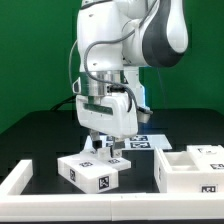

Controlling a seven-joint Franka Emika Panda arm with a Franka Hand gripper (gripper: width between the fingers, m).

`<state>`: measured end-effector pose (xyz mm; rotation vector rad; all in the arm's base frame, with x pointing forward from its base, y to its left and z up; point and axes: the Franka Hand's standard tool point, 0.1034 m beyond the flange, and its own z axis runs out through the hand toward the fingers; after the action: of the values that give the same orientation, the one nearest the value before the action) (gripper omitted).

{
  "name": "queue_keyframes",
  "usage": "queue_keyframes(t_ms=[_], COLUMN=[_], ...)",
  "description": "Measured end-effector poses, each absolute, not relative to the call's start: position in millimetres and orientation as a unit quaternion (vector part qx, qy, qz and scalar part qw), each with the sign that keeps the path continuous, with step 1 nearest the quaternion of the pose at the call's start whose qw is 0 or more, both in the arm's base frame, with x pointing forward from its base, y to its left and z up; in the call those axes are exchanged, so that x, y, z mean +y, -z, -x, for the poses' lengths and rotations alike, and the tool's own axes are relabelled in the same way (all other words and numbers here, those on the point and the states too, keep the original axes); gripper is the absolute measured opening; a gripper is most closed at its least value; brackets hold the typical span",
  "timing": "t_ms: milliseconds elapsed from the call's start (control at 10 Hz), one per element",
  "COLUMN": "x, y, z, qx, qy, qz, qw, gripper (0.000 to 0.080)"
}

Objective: Assemble cabinet

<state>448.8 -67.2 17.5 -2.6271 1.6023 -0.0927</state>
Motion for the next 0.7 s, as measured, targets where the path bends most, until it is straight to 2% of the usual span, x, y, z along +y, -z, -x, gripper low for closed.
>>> queue_keyframes(t_ms=[200,300,400,500,600,700], x=[-67,-67,-67,-68,-67,-56], y=[-17.2,-17.2,-17.1,-17.8,-23.4,-29.4], z=[-449,-449,-448,-448,-448,-445], qx=[0.520,0.520,0.520,0.525,0.548,0.567], qy=[0.030,0.030,0.030,0.029,0.027,0.024], qz=[0.853,0.853,0.853,0.850,0.835,0.822], qw=[0.031,0.031,0.031,0.033,0.042,0.047], gripper=[0.0379,0.0379,0.0202,0.0202,0.0061,0.0061])
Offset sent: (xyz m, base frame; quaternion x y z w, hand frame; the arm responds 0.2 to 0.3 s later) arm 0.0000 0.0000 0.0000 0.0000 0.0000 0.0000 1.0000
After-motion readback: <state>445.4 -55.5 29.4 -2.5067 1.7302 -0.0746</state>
